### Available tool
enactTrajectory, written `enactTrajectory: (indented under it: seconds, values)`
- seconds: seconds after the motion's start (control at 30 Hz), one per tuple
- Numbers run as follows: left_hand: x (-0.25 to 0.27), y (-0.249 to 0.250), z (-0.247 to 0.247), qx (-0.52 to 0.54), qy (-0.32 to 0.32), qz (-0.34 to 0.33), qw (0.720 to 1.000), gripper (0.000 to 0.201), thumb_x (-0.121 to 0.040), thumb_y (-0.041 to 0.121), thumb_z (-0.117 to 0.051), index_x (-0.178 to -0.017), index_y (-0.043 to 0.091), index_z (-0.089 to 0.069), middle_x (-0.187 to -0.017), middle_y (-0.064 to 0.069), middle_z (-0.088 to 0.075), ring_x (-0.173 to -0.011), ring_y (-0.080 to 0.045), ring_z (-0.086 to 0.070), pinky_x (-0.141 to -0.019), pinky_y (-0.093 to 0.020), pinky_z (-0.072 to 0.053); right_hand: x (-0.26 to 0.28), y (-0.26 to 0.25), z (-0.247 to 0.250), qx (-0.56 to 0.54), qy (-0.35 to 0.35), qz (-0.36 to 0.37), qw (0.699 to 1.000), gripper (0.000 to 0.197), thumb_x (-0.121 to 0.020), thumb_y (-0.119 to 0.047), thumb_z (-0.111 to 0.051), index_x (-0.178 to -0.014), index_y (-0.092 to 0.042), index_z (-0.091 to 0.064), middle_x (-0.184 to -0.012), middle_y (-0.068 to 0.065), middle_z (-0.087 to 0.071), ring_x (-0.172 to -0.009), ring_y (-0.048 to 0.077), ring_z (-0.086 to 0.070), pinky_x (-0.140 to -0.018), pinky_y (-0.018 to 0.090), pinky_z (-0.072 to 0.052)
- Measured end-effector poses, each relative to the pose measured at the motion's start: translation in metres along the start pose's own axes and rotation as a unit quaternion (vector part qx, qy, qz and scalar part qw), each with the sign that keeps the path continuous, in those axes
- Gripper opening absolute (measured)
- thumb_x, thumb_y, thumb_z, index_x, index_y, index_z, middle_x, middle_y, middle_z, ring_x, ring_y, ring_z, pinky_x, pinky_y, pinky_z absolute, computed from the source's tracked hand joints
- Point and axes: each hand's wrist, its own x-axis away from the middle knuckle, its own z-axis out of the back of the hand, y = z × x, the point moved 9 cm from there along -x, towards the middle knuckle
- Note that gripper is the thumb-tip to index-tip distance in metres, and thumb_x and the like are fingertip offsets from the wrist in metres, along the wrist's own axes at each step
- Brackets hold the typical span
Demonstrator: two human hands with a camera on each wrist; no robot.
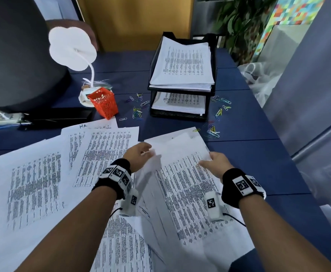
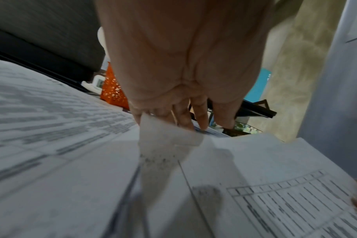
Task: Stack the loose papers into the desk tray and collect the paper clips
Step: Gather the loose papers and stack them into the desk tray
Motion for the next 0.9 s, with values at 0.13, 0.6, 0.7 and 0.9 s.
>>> enactTrajectory:
  seconds: [0.13,0.6,0.7,0.9]
  values:
    - [0.003,-0.04,0.028,0.017,0.077,0.064,0.995,0.04,-0.094,0.035,-0.054,-0.128,0.014,-0.053,-0.131,-0.009,-0.056,-0.116,-0.028,-0.054,-0.098,-0.038,-0.043,-0.006,-0.008,-0.023,-0.059,-0.024,-0.017,0.998,0.026,-0.087,-0.01,-0.064,-0.113,-0.006,-0.063,-0.11,0.009,-0.068,-0.1,0.025,-0.064,-0.096,0.039,-0.049]
    - [0.044,-0.19,0.114,-0.083,0.117,0.364,0.92,0.073,-0.086,0.046,-0.061,-0.139,0.008,-0.029,-0.141,-0.023,-0.032,-0.129,-0.04,-0.035,-0.103,-0.048,-0.038,-0.026,-0.034,-0.092,-0.172,-0.023,-0.088,0.981,0.05,-0.086,-0.005,-0.065,-0.133,-0.002,-0.047,-0.122,0.014,-0.061,-0.094,0.026,-0.063,-0.085,0.036,-0.053]
    - [0.043,-0.198,0.114,-0.027,0.108,0.346,0.931,0.08,-0.079,0.039,-0.073,-0.138,0.008,-0.03,-0.139,-0.021,-0.034,-0.121,-0.041,-0.045,-0.096,-0.047,-0.046,-0.03,-0.041,-0.112,-0.172,-0.011,-0.085,0.981,0.044,-0.083,0.001,-0.065,-0.125,0.002,-0.052,-0.12,0.013,-0.062,-0.101,0.029,-0.062,-0.093,0.038,-0.049]
    - [0.036,-0.182,0.108,0.081,0.094,0.243,0.962,0.048,-0.099,0.02,-0.043,-0.142,0.006,-0.03,-0.141,-0.02,-0.042,-0.123,-0.035,-0.048,-0.095,-0.036,-0.041,-0.026,-0.073,-0.151,-0.117,0.002,-0.04,0.992,0.026,-0.084,0.006,-0.059,-0.108,-0.001,-0.063,-0.108,0.015,-0.067,-0.098,0.031,-0.065,-0.09,0.039,-0.053]
